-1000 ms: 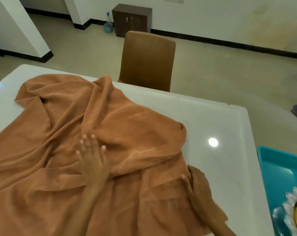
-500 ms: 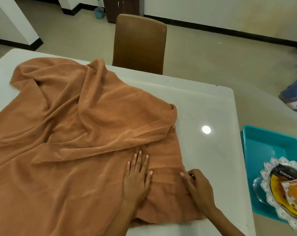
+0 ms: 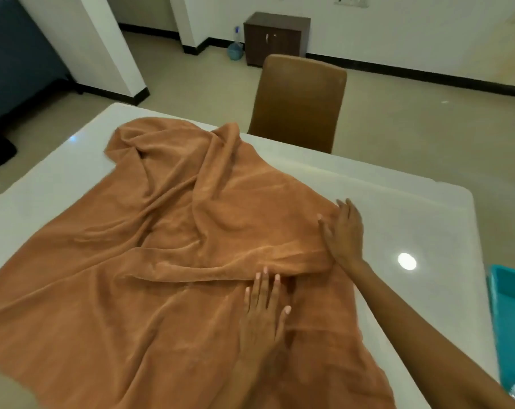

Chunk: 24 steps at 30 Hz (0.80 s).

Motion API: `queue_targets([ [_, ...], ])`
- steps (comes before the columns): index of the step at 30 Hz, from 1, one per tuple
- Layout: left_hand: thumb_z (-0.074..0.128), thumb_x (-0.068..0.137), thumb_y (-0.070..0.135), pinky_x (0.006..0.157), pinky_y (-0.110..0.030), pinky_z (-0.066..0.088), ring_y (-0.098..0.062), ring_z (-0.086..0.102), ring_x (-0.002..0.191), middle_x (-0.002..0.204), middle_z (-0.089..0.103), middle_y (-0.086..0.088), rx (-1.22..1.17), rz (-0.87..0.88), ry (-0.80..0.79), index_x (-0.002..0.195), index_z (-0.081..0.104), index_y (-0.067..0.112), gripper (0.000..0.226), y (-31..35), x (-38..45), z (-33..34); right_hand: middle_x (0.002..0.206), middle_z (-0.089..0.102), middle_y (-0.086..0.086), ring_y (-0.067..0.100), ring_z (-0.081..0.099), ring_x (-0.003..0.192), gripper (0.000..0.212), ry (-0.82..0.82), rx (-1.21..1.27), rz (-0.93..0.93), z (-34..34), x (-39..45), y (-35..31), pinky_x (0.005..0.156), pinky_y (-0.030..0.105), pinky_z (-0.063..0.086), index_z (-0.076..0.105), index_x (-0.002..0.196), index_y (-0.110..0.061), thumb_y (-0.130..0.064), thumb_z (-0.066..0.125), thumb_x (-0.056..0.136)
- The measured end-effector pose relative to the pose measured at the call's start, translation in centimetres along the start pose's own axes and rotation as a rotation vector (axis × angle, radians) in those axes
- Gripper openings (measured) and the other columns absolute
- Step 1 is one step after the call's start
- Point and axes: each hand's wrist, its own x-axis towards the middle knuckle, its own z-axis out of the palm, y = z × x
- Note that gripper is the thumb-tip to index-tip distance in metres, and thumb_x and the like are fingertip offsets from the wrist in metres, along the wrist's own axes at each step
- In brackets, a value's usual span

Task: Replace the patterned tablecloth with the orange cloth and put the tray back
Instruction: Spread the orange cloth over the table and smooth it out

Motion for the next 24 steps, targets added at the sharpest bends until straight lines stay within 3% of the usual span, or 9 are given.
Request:
queue_targets([
  [3, 0.026, 0.100, 0.043, 0.117, -0.037, 0.010, -0.017, 0.008, 0.146, 0.159, 0.012, -0.005, -0.037, -0.108, 0.120, 0.151, 0.021, 0.019, 0.057, -0.7, 4.1, -1.4, 0.157, 0.014, 0.009, 0.029, 0.013, 0.145, 0.088, -0.165, -0.135, 0.020, 1.6, 3.7, -2.0, 0.115, 0.051, 0.010, 0.014, 0.149, -0.017, -0.070, 0.040, 0.084],
  [6, 0.019, 0.100, 0.045, 0.116, -0.040, 0.013, -0.017, 0.007, 0.147, 0.159, 0.012, -0.003, -0.059, -0.214, 0.232, 0.151, 0.020, 0.020, 0.057, -2.0, 8.3, -2.8, 0.154, 0.022, 0.011, 0.035, 0.025, 0.139, 0.097, -0.348, -0.235, -0.007, 3.1, 5.9, -3.5, 0.113, 0.052, 0.016, 0.011, 0.148, -0.017, -0.072, 0.049, 0.078],
  [9, 0.013, 0.099, 0.051, 0.118, -0.037, 0.007, -0.013, 0.001, 0.147, 0.160, 0.006, 0.000, -0.090, -0.282, 0.306, 0.151, 0.014, 0.022, 0.060, -3.8, 11.6, -3.6, 0.121, 0.057, 0.015, 0.038, 0.053, 0.111, 0.053, -0.335, -0.156, -0.067, 3.6, 6.0, -5.9, 0.097, 0.050, 0.038, 0.046, 0.126, -0.015, -0.049, 0.050, 0.086],
  [12, 0.007, 0.098, 0.054, 0.118, -0.037, 0.006, -0.013, 0.002, 0.146, 0.159, 0.008, 0.000, -0.106, -0.340, 0.400, 0.151, 0.016, 0.022, 0.062, -6.1, 13.2, -3.7, 0.082, 0.060, 0.007, 0.032, 0.060, 0.074, 0.028, -0.269, -0.207, -0.586, 3.8, 2.6, -8.7, 0.066, 0.042, 0.048, 0.053, 0.108, -0.024, -0.026, 0.050, 0.080],
  [14, 0.007, 0.099, 0.051, 0.118, -0.040, 0.009, -0.016, 0.010, 0.146, 0.157, 0.017, -0.002, -0.148, -0.450, 0.523, 0.150, 0.022, 0.017, 0.063, -7.9, 13.2, -3.2, 0.079, 0.060, 0.003, 0.023, 0.057, 0.067, 0.030, -0.476, -0.200, -0.891, 3.8, -0.3, -9.8, 0.058, 0.034, 0.043, 0.059, 0.110, -0.026, -0.026, 0.050, 0.081],
  [16, 0.005, 0.099, 0.049, 0.118, -0.040, 0.007, -0.015, 0.011, 0.145, 0.156, 0.021, -0.003, -0.236, -0.611, 0.636, 0.149, 0.022, 0.015, 0.063, -9.3, 12.5, -2.5, 0.075, 0.062, -0.003, 0.012, 0.054, 0.066, 0.027, -0.695, -0.140, -0.784, 2.7, -1.4, -10.3, 0.058, 0.031, 0.039, 0.066, 0.087, -0.022, -0.044, 0.050, 0.089],
  [18, -0.001, 0.097, 0.052, 0.119, -0.041, 0.003, -0.012, 0.006, 0.145, 0.157, 0.016, -0.001, -0.279, -0.694, 0.627, 0.150, 0.017, 0.018, 0.065, -10.0, 11.5, -1.8, 0.067, 0.062, -0.006, 0.009, 0.055, 0.062, 0.030, -0.511, 0.012, -0.527, 2.9, -0.4, -10.3, 0.056, 0.026, 0.040, 0.062, 0.073, -0.021, -0.043, 0.052, 0.089],
  [20, -0.004, 0.096, 0.053, 0.119, -0.042, 0.003, -0.013, 0.005, 0.145, 0.157, 0.012, 0.001, -0.214, -0.659, 0.550, 0.150, 0.013, 0.019, 0.066, -10.2, 11.0, -1.2, 0.095, 0.068, -0.009, 0.006, 0.062, 0.085, 0.014, -0.341, 0.038, -0.287, 4.1, 2.7, -9.8, 0.075, 0.027, 0.048, 0.064, 0.099, -0.029, -0.035, 0.053, 0.091],
  [24, -0.002, 0.097, 0.051, 0.118, -0.041, 0.006, -0.015, 0.006, 0.145, 0.158, 0.011, -0.002, -0.049, -0.591, 0.400, 0.151, 0.011, 0.016, 0.066, -10.5, 11.1, -0.6, 0.143, 0.041, 0.007, 0.026, 0.042, 0.127, 0.059, -0.538, -0.212, -0.164, 8.1, 4.7, -9.6, 0.103, 0.039, 0.036, 0.034, 0.141, -0.016, -0.045, 0.051, 0.092],
])
